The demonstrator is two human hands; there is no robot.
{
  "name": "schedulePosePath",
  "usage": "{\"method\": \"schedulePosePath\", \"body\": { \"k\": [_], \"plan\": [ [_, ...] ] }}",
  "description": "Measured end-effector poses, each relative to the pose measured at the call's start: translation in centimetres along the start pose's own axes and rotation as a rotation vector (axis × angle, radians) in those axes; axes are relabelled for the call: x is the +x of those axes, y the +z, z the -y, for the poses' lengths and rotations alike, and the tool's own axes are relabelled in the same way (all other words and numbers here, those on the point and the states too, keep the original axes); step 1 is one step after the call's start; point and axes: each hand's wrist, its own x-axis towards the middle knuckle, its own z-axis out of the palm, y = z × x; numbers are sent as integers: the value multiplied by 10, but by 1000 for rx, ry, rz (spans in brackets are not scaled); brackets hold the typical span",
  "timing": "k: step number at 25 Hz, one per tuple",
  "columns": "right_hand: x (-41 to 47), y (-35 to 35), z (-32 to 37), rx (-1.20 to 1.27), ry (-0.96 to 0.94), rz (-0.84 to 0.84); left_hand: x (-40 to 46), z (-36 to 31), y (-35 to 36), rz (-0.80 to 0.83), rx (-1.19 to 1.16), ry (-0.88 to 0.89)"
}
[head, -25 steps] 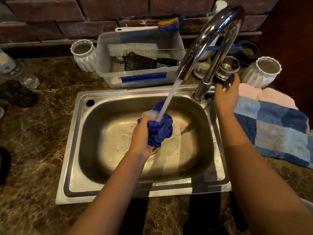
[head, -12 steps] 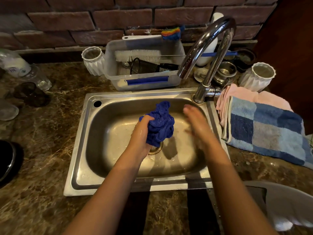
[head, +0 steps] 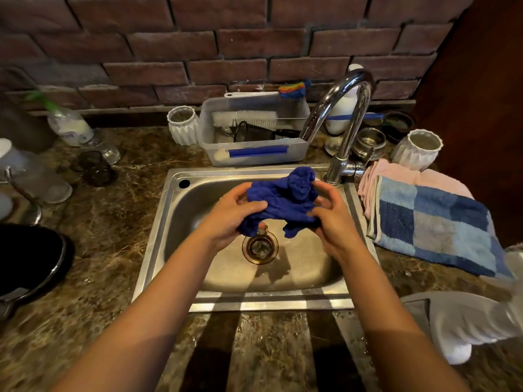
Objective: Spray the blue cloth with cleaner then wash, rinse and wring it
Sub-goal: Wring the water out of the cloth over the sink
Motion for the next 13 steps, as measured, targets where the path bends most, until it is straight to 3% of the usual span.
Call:
{"method": "schedulePosePath", "body": {
  "k": [2, 4, 7, 10, 13],
  "plan": [
    [-5, -1, 3, -363, -132, -62, 0, -4, 3, -29, 0, 25],
    [-13, 2, 7, -555, -291, 57, 3, -6, 3, -22, 79, 55],
    [-19, 25, 11, -623, -348, 290, 7, -15, 1, 22, 275, 98],
    [-10, 38, 15, -447, -280, 236, 6, -28, -3, 124, 403, 105],
    [2, 27, 18, -627, -318, 252, 2, -43, -17, 157, 783, 133]
  ]
}}
